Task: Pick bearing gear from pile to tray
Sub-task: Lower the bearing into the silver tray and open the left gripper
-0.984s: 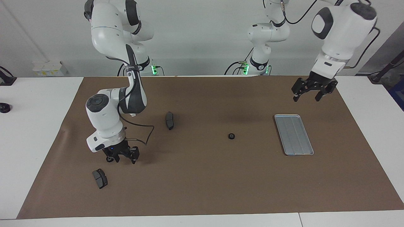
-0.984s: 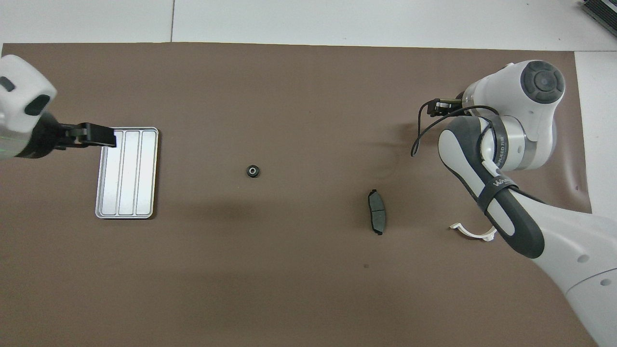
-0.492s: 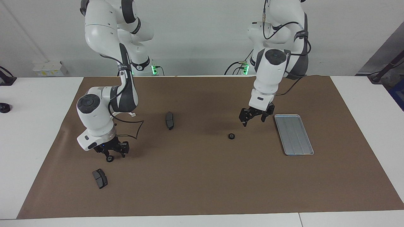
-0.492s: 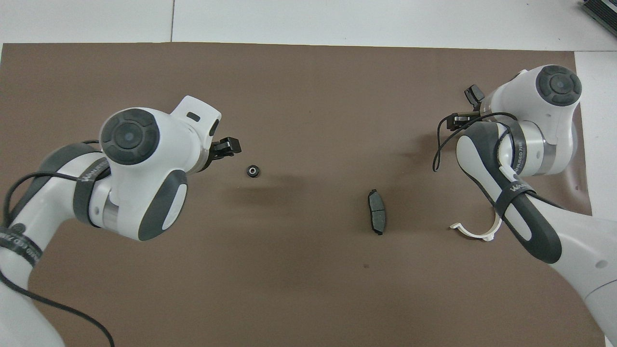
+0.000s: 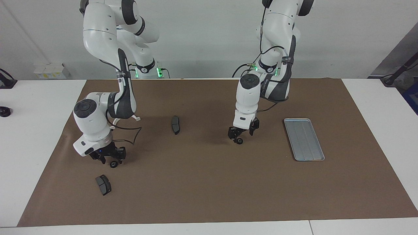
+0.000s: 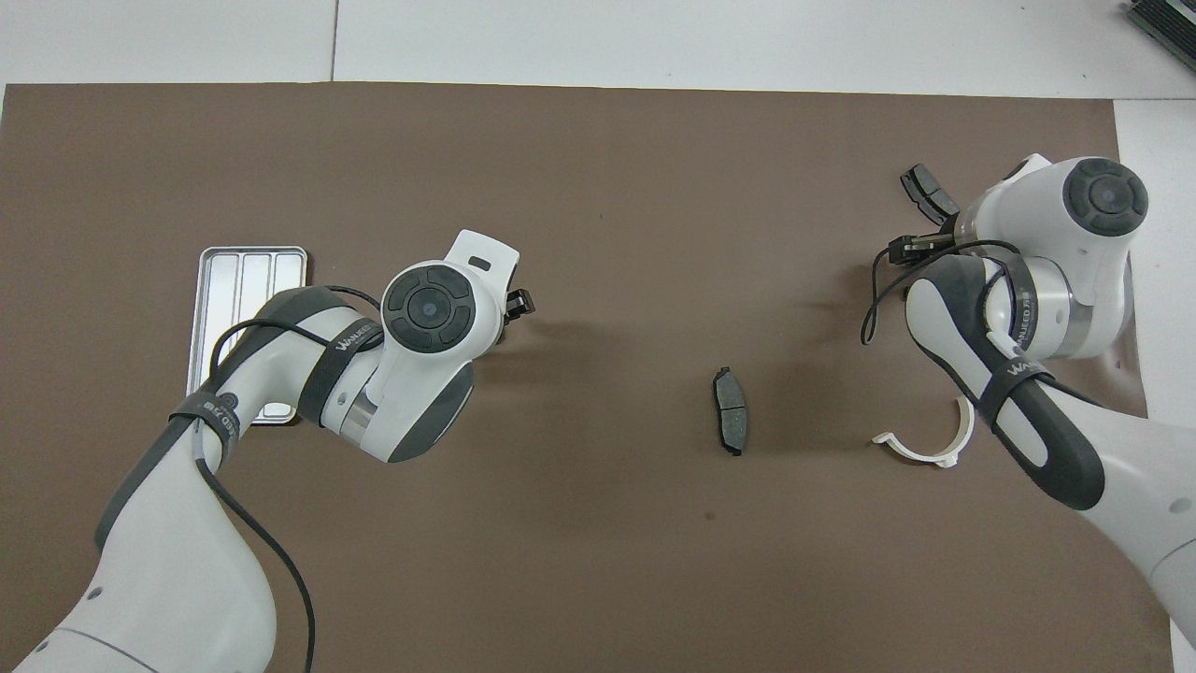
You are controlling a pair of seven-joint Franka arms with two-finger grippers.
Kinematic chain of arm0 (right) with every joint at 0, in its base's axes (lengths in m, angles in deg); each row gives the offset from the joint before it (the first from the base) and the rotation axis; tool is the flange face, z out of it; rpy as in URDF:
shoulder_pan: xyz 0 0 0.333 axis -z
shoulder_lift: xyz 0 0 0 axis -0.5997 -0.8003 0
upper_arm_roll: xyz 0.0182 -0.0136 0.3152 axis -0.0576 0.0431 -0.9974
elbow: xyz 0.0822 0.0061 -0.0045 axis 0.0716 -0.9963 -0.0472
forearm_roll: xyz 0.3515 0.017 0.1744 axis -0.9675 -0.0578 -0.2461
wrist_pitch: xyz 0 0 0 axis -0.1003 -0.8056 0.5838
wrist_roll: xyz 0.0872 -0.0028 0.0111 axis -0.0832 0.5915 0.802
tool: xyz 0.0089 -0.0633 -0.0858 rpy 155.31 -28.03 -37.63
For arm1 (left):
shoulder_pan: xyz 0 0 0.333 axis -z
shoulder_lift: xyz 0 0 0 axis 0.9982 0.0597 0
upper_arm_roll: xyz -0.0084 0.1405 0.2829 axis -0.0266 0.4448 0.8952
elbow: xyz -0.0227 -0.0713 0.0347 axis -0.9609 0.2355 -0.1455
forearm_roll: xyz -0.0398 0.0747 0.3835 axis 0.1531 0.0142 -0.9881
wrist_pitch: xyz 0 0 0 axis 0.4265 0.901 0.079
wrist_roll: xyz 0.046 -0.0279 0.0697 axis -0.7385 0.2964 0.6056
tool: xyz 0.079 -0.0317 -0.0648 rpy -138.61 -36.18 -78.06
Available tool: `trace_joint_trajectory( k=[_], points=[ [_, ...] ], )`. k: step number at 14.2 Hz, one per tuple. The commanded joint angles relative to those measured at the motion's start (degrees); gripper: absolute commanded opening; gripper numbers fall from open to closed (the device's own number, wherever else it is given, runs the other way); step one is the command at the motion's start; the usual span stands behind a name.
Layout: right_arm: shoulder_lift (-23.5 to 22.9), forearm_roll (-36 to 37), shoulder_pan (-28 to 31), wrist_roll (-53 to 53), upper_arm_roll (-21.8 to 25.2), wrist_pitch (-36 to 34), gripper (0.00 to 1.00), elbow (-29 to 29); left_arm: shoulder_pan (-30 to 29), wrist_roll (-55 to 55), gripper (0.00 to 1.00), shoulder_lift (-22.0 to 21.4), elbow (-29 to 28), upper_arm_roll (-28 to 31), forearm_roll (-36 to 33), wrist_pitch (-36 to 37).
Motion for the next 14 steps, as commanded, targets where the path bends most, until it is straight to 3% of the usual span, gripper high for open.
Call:
trace_joint_trajectory(
  k=[1,4,7,12,13,14],
  points=[
    [1.0,0.7,0.9,1.0,-0.7,1.7,0.74,-1.8,0.8,4.4,0.67,0.0,-2.1,0.7,-1.5,-4.0],
    [0.5,0.7,0.9,0.8,-0.7,5.5,0.7,-4.0,1.3,5.2,0.59,-0.1,-4.3,0.6,-1.5,-5.7],
    [0.5,0.7,0.8,0.9,-0.8,6.8,0.61,-4.8,1.4,5.6,0.58,-0.1,-4.4,0.5,-1.4,-6.0],
    [0.5,0.7,0.8,1.1,-0.8,6.2,0.26,-4.8,1.4,5.8,0.51,-0.2,-6.4,0.5,-1.4,-9.4],
    [0.5,0.8,0.8,1.1,-0.8,6.1,0.21,-4.7,1.4,5.8,0.45,-0.2,-6.4,0.5,-1.4,-9.5],
    [0.5,0.7,0.7,1.2,-0.8,6.1,0.18,-4.5,1.4,5.8,0.2,-0.2,-6.4,0.5,-1.4,-9.5]
  ],
)
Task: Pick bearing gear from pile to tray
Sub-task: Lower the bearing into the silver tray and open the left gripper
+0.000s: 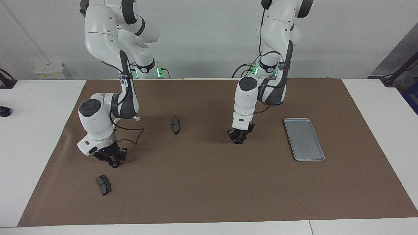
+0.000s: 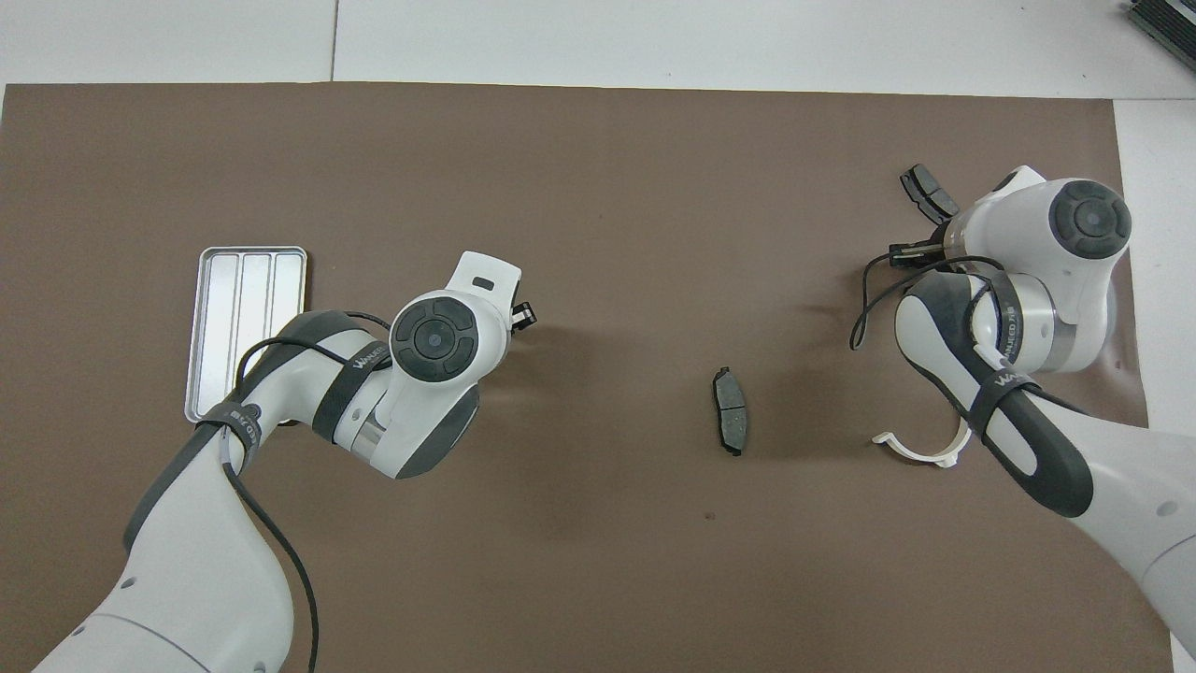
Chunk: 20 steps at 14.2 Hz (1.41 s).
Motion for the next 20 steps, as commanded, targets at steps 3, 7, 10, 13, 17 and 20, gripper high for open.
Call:
trace_joint_trajectory(
  k=[3,7,10,13,17,20],
  points=[
    [0.6,-0.3,0.2,1.2,-0.9,0.7,0.14,0.8,0.4,0.9,0.0,-0.8,-0.4,0.9,-1.5,0.9],
    [0.8,-2.2,-0.2,0.0,-5.9,0.8,0.14,5.0,-3.4,-5.8,0.0,-6.4,1.3,1.0,-1.5,8.2],
    [0.6,-4.4,-4.0,-4.9,-8.9,1.6,0.14,7.5,-10.3,-17.3,0.0,-11.0,1.3,0.8,0.2,13.7],
    [0.1,-4.3,-12.1,-13.3,-8.9,1.8,0.14,10.6,-19.0,-33.2,0.0,-11.7,1.0,0.8,3.6,14.3],
    [-2.5,-4.1,-23.0,-19.5,-8.9,8.8,0.14,10.8,-27.5,-49.0,0.0,-14.7,-6.0,0.9,9.4,13.7],
    [-10.2,-1.7,-28.4,-24.6,-8.3,8.9,0.14,20.2,-28.1,-49.9,0.0,-17.4,-13.5,1.0,11.2,10.2]
  ],
)
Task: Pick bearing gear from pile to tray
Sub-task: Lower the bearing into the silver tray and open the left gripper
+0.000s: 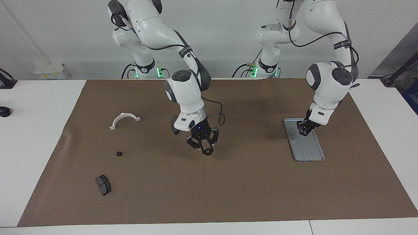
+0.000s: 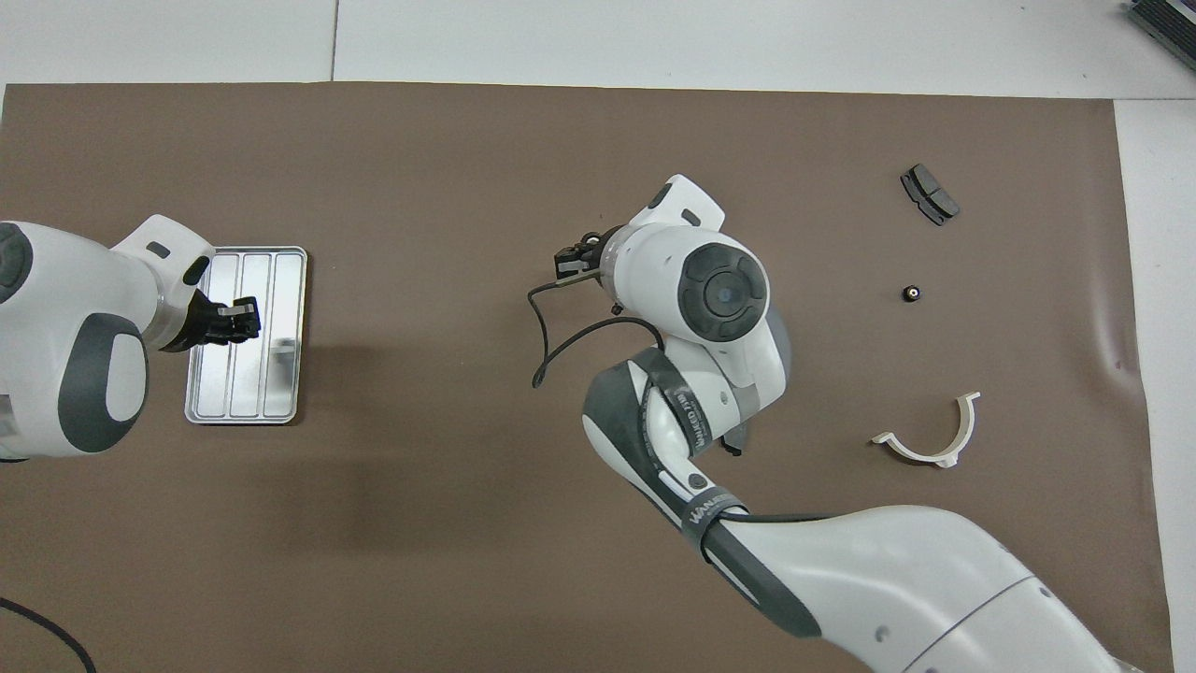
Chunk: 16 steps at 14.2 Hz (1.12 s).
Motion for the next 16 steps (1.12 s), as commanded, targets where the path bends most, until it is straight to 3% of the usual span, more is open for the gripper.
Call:
trace_joint_trajectory(
  k=[1,3,4,5,6,8,11,16],
  points=[
    [-9.3,3.4,-3.1,-4.0,0.8,0.3,0.13,12.5,-0.2,-0.9,0.0,-4.9,-9.3,-0.6,1.3,-6.0],
    [-13.1,8.0,-4.6,-10.2,1.0,0.1,0.12,17.8,-0.1,-0.9,0.01,-4.9,-11.1,-0.7,1.3,-8.4],
    [-13.3,9.9,-4.9,-12.1,0.7,-0.2,0.12,18.5,-0.1,-0.9,0.14,-4.8,-11.2,-0.7,1.3,-8.5],
    [-13.2,10.2,-5.4,-13.1,0.6,-0.3,0.15,18.4,-0.1,-1.0,0.54,-4.7,-11.2,-0.6,1.3,-8.5],
    [-13.2,9.9,-7.1,-14.3,0.6,-0.5,0.33,18.4,-0.1,-1.0,1.0,-4.7,-11.2,-0.6,1.3,-8.7],
    [-12.8,10.1,-8.5,-17.8,0.7,-0.7,0.48,17.8,0.0,-1.0,1.0,-4.3,-10.3,-0.6,1.3,-8.5],
    [-12.4,10.0,-9.4,-21.4,0.6,-3.1,0.59,17.8,0.5,-0.9,1.0,-4.4,-5.4,-0.6,1.3,-6.3],
    [-11.9,10.5,-4.3,-20.0,1.2,-7.5,0.59,17.8,3.9,0.2,1.0,-0.4,6.8,-0.8,1.3,-3.4]
  ],
)
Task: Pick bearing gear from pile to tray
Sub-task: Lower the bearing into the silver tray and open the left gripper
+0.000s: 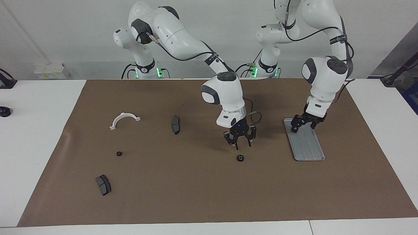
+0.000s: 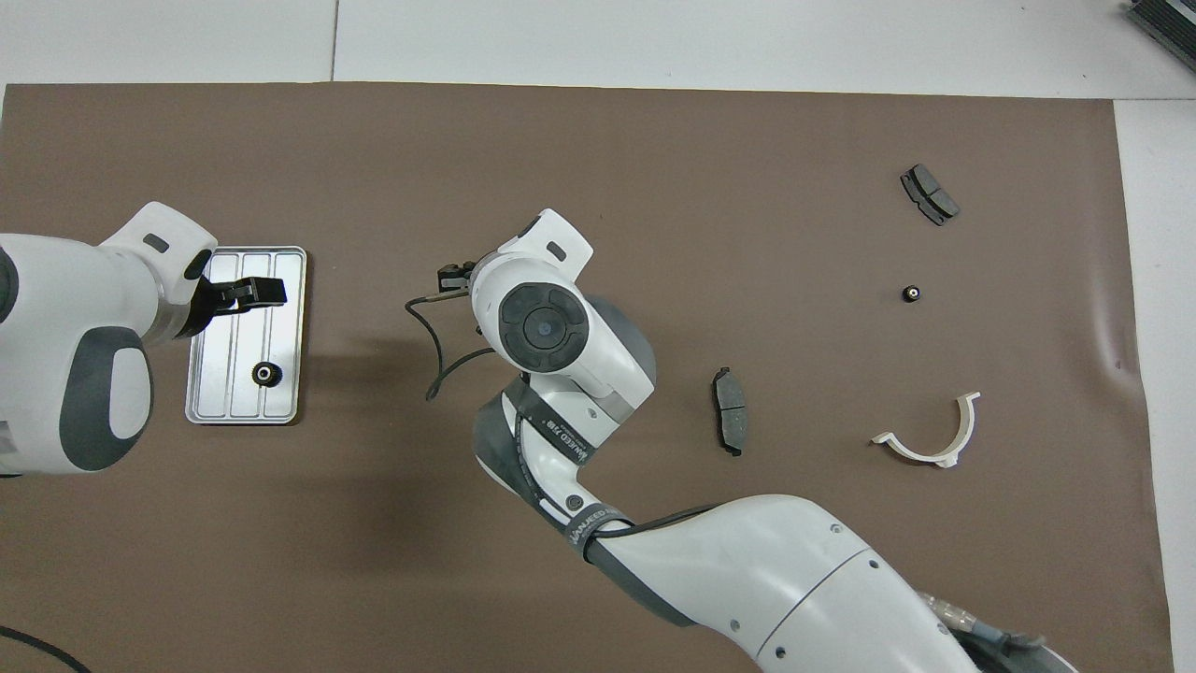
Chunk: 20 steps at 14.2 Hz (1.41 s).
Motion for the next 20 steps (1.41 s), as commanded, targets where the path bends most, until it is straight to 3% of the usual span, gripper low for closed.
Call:
trace_joint_trajectory(
  k=[1,3,7,10,15,17,20],
  points=[
    [0.2,1.9,5.5,2.7,-0.6,-3.4,0.59,0.6,2.4,0.3,1.0,3.5,6.0,0.4,1.1,1.1],
    [0.2,1.8,9.1,8.4,-0.6,-6.3,0.59,0.5,5.7,6.2,1.0,6.2,10.6,0.5,1.1,1.5],
    [1.3,1.6,18.1,19.1,-0.7,-12.1,0.59,-1.4,13.8,17.5,1.0,16.4,20.5,0.9,0.1,1.6],
    [5.4,1.2,24.5,28.7,-0.7,-16.3,0.59,-6.2,18.1,24.9,1.0,23.9,26.3,1.0,-5.1,0.7],
    [16.0,1.1,32.6,38.7,-0.6,-16.6,0.59,-19.6,22.0,31.6,0.99,26.1,24.6,0.9,-9.0,-4.4],
    [18.2,1.0,35.8,42.4,-0.7,-16.6,0.59,-22.6,22.8,31.9,0.82,26.1,23.2,0.9,-9.0,-4.8],
    [19.7,0.9,38.5,42.9,-0.7,-16.4,0.59,-26.1,23.1,32.2,0.75,25.9,20.0,1.0,-9.0,-8.0]
  ],
)
